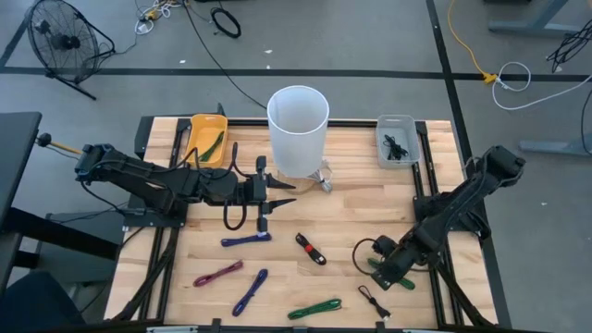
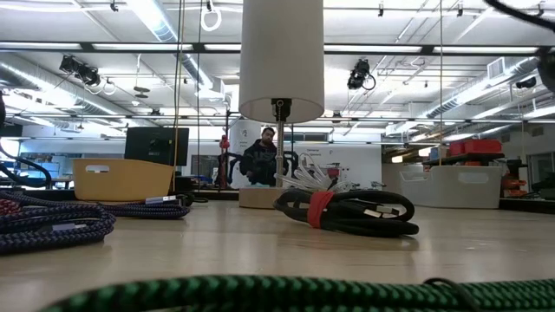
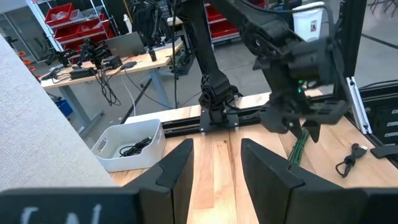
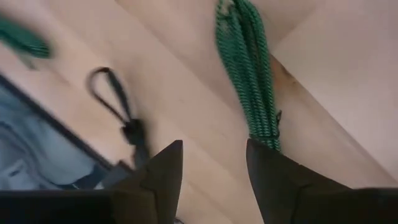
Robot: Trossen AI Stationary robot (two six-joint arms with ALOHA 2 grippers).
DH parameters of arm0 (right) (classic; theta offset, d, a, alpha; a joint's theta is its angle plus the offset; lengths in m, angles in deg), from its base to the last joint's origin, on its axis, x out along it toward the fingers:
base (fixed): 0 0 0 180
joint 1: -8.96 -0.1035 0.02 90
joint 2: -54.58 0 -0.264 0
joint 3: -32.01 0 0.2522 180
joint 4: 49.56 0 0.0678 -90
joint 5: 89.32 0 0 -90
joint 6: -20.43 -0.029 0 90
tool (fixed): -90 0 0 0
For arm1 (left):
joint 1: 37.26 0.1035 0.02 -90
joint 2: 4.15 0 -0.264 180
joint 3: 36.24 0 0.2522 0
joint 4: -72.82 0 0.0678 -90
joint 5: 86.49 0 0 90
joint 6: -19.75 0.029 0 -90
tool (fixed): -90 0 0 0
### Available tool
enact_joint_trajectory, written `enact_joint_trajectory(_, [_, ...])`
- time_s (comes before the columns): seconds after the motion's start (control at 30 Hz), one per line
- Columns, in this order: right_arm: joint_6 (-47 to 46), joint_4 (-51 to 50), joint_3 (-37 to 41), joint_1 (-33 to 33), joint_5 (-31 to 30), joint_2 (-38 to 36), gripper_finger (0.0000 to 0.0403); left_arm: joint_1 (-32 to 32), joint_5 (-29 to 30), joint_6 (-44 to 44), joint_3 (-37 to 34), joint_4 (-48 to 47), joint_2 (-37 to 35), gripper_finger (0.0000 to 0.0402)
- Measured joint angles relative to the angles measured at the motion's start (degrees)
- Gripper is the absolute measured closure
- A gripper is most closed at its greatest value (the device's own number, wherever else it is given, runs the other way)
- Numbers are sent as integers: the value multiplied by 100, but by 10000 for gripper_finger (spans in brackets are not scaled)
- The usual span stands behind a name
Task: Pick & Place USB Port
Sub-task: Put the green USB cable into the yellow bin
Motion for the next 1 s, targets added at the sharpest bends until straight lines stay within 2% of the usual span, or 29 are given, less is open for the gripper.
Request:
enact_joint_trajectory(0.37, [18, -205, 0, 4, 235, 467, 227, 1, 0, 4, 0, 0, 0, 262])
enact_joint_trajectory(0.8, [84, -251, 0, 2, -62, 473, 227, 1, 0, 2, 0, 0, 0, 262])
enact_joint_trajectory(1.0, [242, -251, 0, 2, -155, 733, 227, 1, 1, 4, 0, -2, 0, 262])
